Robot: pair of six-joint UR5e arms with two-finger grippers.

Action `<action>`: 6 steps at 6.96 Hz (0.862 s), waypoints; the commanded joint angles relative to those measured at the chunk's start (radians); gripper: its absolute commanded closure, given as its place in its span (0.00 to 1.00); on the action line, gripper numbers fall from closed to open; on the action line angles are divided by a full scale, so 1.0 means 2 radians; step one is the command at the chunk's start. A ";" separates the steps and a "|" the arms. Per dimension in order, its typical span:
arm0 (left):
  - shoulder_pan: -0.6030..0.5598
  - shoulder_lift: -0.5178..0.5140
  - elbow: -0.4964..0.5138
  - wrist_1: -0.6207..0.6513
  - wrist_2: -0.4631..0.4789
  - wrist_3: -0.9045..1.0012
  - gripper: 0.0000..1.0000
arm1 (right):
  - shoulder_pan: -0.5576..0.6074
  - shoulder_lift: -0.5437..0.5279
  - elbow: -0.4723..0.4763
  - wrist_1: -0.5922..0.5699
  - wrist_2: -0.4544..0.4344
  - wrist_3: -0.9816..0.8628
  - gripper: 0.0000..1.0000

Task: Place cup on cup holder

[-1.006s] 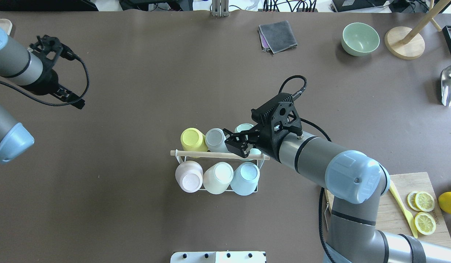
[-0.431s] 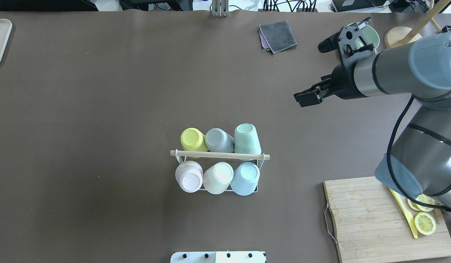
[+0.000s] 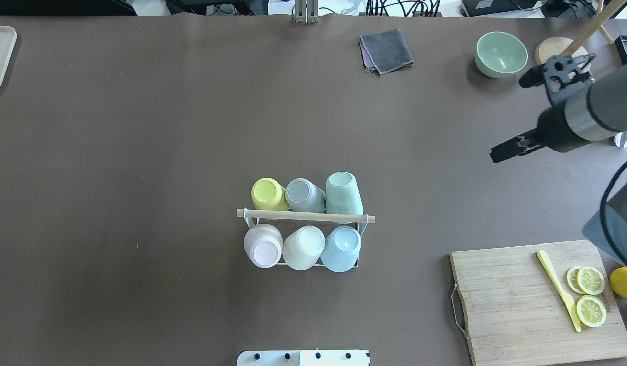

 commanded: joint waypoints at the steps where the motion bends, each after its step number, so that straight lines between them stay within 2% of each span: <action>1: -0.015 0.059 -0.006 -0.059 -0.017 0.001 0.01 | 0.129 -0.041 -0.099 -0.020 0.070 -0.003 0.00; 2: -0.015 0.059 -0.014 -0.059 -0.018 0.001 0.01 | 0.188 -0.047 -0.166 -0.027 0.113 -0.041 0.00; 4: -0.012 0.044 -0.011 -0.056 -0.017 -0.004 0.01 | 0.254 -0.075 -0.216 -0.027 0.085 -0.185 0.00; 5: -0.010 0.015 0.001 -0.047 -0.014 -0.005 0.01 | 0.280 -0.075 -0.234 -0.024 0.084 -0.243 0.00; 6: -0.010 0.003 0.011 -0.028 -0.014 -0.005 0.01 | 0.292 -0.063 -0.233 -0.032 0.089 -0.242 0.00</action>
